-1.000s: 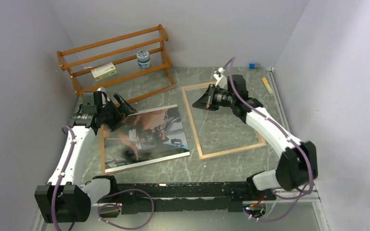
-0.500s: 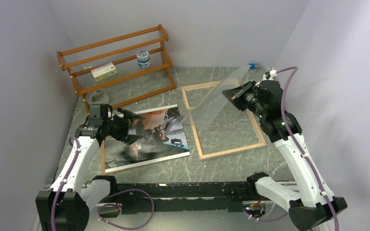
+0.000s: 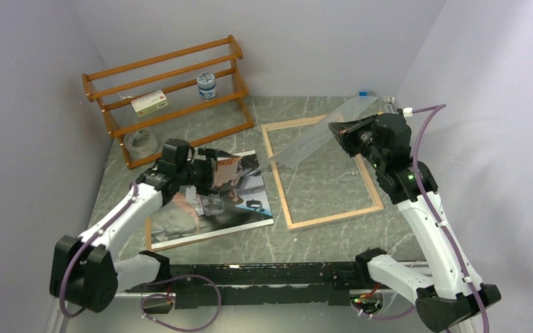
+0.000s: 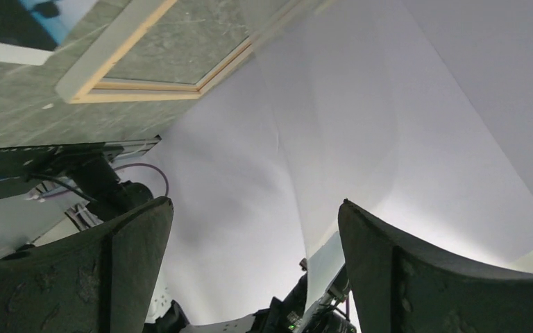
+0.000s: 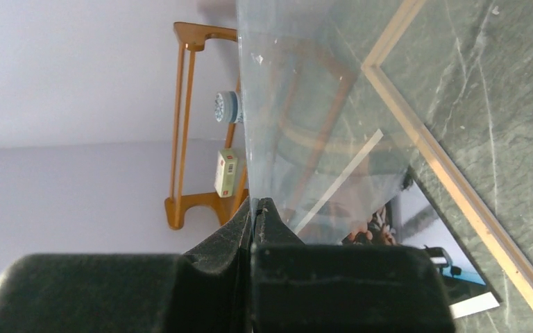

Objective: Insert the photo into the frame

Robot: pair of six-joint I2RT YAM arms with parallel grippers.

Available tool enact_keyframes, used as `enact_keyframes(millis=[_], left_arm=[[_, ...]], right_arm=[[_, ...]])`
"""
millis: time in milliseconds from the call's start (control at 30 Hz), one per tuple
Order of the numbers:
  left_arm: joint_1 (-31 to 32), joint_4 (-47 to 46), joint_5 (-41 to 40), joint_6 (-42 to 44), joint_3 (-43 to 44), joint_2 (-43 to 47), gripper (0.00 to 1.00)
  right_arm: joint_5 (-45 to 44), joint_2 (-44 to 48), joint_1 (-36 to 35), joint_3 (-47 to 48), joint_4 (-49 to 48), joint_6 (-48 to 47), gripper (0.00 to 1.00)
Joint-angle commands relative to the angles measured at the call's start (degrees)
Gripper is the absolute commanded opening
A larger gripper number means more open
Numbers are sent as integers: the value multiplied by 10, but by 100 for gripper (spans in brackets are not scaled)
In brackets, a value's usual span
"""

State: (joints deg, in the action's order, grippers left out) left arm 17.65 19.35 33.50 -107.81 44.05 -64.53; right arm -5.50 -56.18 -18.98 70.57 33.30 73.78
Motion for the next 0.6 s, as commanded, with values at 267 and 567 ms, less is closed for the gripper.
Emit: enact_keyframes(millis=[267,567], left_arm=[[105,-262,-89,-176,78,-128,94],[126,-267,-50,-189,130,-153,94]], right_arm=[[-10,35,0,31,-39,33,0],[-11,47,0,-2,-69,35,0]])
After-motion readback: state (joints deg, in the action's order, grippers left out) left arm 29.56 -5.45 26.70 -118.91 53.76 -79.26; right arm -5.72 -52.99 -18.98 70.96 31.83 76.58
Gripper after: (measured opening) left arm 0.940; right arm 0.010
